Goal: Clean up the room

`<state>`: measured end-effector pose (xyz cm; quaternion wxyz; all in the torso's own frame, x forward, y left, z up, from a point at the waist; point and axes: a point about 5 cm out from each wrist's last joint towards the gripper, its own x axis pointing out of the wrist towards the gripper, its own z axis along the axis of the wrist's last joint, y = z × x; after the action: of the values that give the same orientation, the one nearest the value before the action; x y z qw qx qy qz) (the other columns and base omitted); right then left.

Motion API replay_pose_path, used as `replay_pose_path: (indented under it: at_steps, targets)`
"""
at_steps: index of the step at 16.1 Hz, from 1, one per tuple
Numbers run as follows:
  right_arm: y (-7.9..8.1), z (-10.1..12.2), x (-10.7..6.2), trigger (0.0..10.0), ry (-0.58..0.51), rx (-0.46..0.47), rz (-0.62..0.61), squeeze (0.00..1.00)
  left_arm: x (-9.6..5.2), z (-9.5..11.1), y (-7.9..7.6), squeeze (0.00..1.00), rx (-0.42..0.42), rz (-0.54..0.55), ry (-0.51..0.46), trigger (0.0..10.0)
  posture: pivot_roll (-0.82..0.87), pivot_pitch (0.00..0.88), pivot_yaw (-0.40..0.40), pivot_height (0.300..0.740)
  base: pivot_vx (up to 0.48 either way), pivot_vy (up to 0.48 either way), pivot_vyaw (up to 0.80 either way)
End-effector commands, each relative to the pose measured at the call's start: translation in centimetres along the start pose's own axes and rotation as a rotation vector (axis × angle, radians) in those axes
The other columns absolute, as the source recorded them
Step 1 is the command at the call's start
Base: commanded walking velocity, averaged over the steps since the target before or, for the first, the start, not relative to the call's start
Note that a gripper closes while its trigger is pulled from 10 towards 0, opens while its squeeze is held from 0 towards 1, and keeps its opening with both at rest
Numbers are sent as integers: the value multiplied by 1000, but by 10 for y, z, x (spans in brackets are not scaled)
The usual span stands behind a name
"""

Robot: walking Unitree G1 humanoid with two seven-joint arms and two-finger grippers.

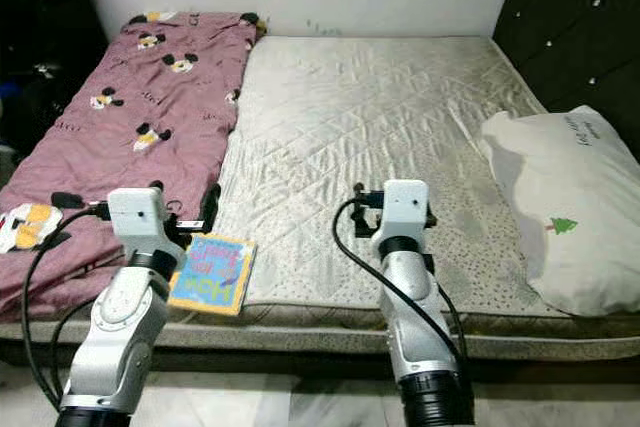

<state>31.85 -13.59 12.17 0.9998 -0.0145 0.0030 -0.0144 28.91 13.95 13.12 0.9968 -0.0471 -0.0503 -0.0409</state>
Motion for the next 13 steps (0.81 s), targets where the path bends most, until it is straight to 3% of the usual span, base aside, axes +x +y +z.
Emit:
replay_pose_path:
  at_steps: [1,11,13]
  targets:
    - [-3,1,2,10000,-3,-2,-11,0,0,3,-2,0,-1,-14,-8,10000,28,0,40,740,251,0,0]
    - [-2,1,2,10000,-5,-2,-18,0,0,3,-3,0,-7,-22,-4,10000,28,0,44,740,285,0,0]
    - [-3,1,2,10000,-4,-2,-19,0,2,1,-2,0,3,4,7,10000,30,0,44,740,0,0,0]
